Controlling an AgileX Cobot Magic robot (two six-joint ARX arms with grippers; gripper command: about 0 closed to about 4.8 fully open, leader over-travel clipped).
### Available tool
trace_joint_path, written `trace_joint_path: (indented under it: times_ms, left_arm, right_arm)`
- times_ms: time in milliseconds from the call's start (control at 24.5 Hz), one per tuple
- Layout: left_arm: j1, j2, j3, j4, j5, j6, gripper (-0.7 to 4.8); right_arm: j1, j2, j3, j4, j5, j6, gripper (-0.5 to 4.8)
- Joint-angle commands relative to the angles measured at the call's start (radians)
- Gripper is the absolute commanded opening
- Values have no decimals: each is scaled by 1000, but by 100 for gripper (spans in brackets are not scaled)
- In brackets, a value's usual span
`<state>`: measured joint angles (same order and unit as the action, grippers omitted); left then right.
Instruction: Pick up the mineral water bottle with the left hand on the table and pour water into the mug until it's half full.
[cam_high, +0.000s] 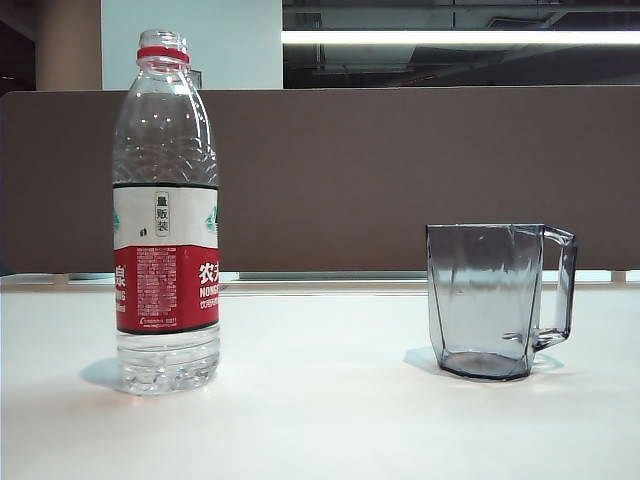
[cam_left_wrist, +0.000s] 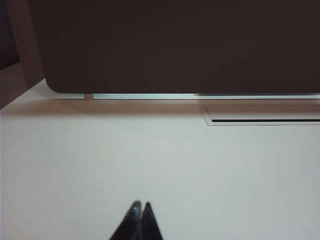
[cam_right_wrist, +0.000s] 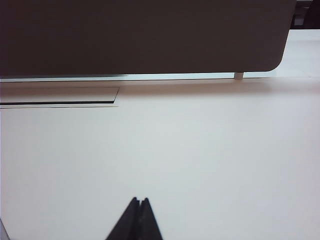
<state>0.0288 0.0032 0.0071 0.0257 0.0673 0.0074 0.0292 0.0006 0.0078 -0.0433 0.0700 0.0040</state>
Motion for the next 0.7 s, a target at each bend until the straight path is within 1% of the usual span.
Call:
trace_joint_path:
  times_ms: [41,450,532,613,695]
  left_arm:
    - [-1,1,3,13,0,4,-5]
    - [-1,1,3,15,-1,3,-5]
    - [-1,1,4,54,0,-16,-5]
    - [-1,1,12,85,0,-29,-5]
    - [-1,2,37,76,1,-43,-5]
  right_arm:
    - [1,0,-8,17,-1,3,-1]
    - [1,0,-8,18,-1,3,-1]
    - [1,0,-2,37,-9,5,-1]
    - [1,0,16,62,-17,29,-1]
    - [1,0,45,69,-17,63,-1]
